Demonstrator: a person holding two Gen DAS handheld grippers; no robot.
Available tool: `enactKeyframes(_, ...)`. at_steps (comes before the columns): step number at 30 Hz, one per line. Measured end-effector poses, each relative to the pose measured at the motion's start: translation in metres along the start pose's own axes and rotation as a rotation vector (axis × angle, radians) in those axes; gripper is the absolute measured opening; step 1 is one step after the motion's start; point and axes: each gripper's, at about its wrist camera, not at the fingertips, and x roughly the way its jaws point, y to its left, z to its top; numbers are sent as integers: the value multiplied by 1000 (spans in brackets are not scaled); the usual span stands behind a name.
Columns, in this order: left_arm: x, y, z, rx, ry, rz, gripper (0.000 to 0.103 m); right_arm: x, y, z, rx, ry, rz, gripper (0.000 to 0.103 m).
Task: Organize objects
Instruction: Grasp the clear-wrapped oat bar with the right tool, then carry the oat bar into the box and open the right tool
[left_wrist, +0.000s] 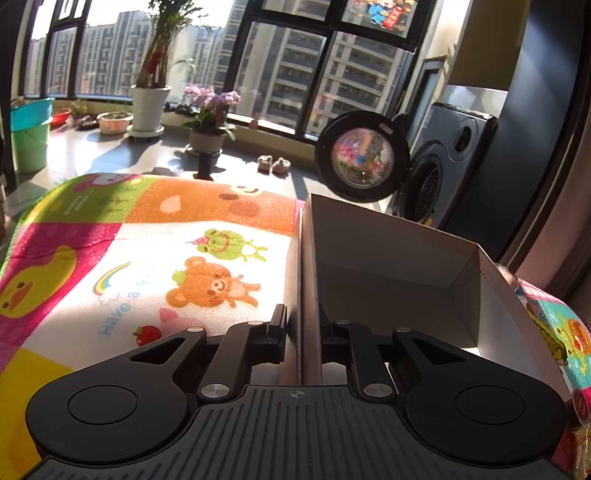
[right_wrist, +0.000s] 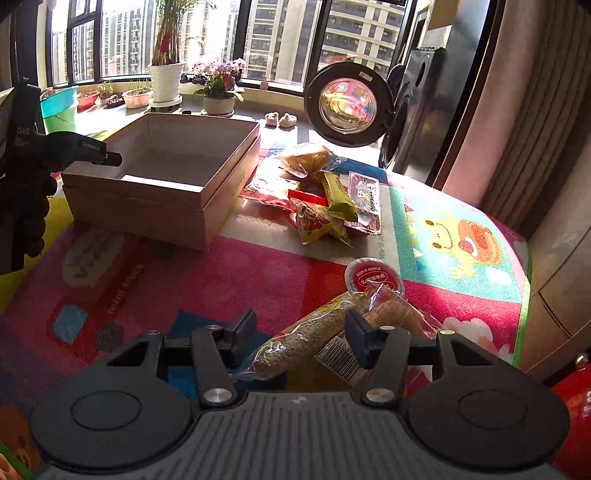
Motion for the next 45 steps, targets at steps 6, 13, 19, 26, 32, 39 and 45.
enactKeyframes(6, 0, 1, 0, 2, 3, -4, 16, 46, -5, 10, 154, 94, -15, 56)
enactKeyframes(13, 0, 2, -1, 8, 3, -7, 16, 61, 7, 12, 158, 145, -1, 29)
enactKeyframes(19, 0, 2, -1, 6, 4, -7, 16, 19, 26, -2, 123, 186, 101, 29)
enactKeyframes(26, -1, 1, -1, 7, 6, -8, 16, -32, 57, 28, 113, 137, 286, 29)
enactKeyframes(32, -1, 1, -1, 6, 5, -9, 16, -41, 93, 79, 72, 93, 407, 29)
enactKeyframes(39, -1, 1, -1, 0, 10, -16, 17, -6, 128, 155, 34, -39, 305, 29)
enactKeyframes(45, -1, 5, -1, -7, 16, -25, 17, 69, 151, 196, 113, -5, 287, 30)
